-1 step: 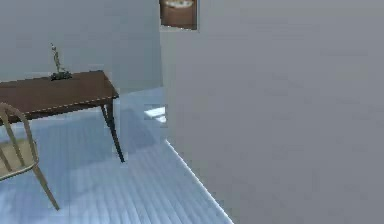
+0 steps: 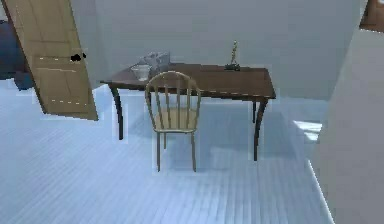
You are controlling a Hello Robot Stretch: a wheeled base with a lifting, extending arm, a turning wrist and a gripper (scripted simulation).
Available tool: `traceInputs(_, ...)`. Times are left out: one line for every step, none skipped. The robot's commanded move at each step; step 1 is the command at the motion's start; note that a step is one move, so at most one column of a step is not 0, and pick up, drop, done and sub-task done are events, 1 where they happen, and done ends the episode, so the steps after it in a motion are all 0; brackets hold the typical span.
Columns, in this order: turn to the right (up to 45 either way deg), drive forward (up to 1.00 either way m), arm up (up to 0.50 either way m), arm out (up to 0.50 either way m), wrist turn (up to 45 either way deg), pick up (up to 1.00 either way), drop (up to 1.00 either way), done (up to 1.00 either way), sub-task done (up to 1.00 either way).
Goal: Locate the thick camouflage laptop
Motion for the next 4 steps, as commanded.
traceInputs(-42.0,0.0,0.0,0.0,0.0,0.0,0.0,0.0,0.0)
traceInputs(0.0,1.0,0.0,0.0,0.0,0.0,0.0,0.0,0.0)
traceInputs(0.0,1.0,0.0,0.0,0.0,0.0,0.0,0.0,0.0)
traceInputs(0.0,1.0,0.0,0.0,0.0,0.0,0.0,0.0,0.0)
